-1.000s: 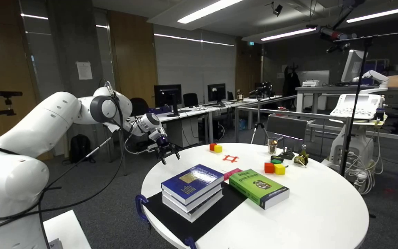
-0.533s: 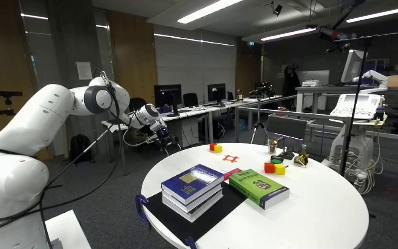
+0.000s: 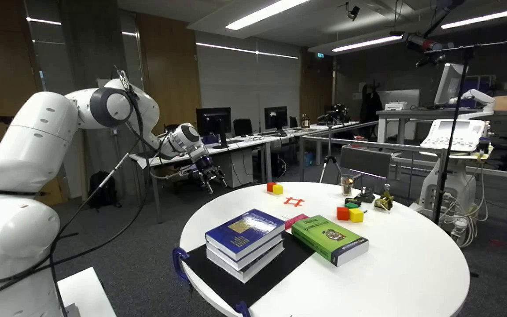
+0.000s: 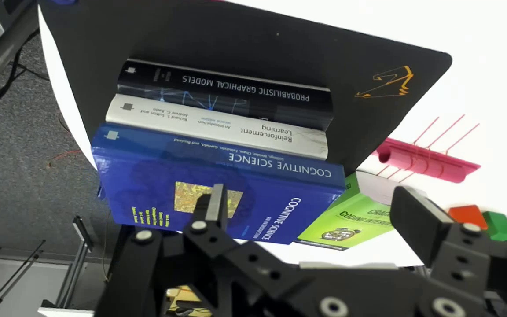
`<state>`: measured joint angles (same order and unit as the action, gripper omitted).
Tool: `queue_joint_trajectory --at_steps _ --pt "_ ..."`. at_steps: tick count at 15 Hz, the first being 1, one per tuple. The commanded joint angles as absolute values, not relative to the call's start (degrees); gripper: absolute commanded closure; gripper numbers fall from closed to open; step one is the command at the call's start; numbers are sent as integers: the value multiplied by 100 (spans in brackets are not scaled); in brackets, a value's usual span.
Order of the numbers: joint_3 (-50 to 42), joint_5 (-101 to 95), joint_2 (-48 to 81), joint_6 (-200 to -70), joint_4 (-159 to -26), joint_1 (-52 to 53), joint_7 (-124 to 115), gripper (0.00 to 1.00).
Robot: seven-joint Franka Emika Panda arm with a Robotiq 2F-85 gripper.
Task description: Move the stack of books to the right
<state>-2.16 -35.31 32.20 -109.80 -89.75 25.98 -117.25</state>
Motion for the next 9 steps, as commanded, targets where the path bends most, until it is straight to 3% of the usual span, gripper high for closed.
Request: queue_joint_trajectory --at_steps 1,9 --pt "87 -3563 2196 -11451 -10188 2229 -11141 0" --pt "378 -3289 887 -11703 -11542 1627 -9683 0"
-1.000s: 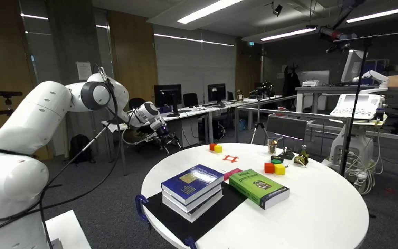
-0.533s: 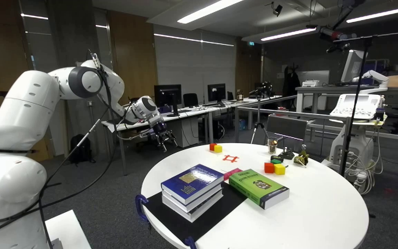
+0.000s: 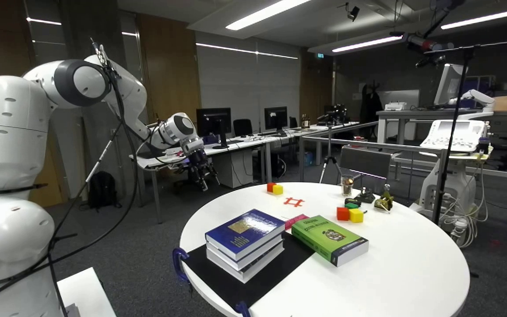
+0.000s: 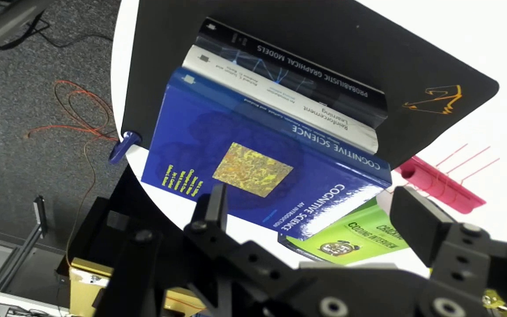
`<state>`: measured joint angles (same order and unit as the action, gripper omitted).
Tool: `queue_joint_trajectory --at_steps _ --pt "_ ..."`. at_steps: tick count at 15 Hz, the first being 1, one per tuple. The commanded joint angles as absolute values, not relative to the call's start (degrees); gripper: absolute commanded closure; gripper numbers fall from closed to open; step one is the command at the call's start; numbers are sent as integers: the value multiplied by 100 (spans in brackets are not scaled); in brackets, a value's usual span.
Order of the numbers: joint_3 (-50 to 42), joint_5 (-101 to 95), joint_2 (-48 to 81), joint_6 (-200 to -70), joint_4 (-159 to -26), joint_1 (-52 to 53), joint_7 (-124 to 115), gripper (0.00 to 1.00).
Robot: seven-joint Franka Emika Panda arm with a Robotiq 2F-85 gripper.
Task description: Move the stack of books to the right
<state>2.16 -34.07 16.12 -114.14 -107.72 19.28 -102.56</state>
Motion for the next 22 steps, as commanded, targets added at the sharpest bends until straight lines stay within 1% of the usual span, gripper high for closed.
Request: queue_joint_trajectory --at_steps 1,8,13,17,22 --pt "392 -3300 730 -11746 -11706 1568 -9494 0" --pt "377 -3215 -257 -12248 -12716 1136 -8282 0" --pt "269 -2755 -747 -12665 -13152 708 -7252 0" --pt "185 -2474 -850 -12922 -13220 404 -6356 0" --pt "13 -1926 -623 -13403 -13080 133 -5198 0"
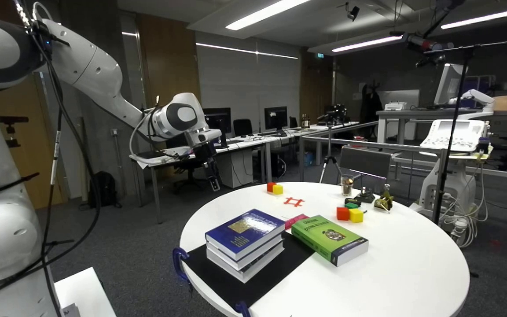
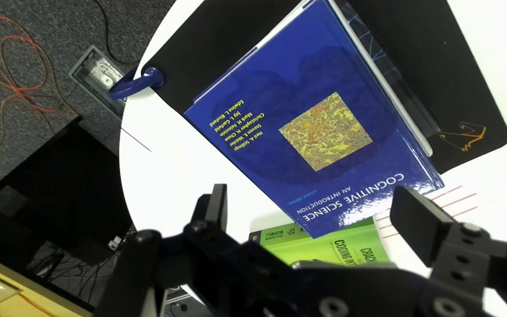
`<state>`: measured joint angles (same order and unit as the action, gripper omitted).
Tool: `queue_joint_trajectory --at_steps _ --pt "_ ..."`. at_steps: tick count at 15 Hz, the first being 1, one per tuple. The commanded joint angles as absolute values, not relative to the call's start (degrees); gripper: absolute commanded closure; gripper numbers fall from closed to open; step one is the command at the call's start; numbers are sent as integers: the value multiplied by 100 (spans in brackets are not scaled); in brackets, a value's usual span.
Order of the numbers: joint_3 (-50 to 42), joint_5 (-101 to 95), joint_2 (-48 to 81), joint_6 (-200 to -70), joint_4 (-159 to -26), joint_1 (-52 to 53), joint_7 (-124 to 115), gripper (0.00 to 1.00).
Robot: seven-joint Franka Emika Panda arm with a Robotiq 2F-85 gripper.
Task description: Move the stack of books to the right
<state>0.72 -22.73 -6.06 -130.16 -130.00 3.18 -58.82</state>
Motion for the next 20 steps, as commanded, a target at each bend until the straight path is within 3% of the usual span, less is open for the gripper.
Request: queue_joint_trajectory --at_steps 1,8,20 --pt "-14 -1797 -583 -13497 -13058 91 -4985 0" --pt "-79 -810 -57 -13297 -12634 -17 -4081 0" --pt "-71 -971 -57 -13353 -12727 17 -4301 0"
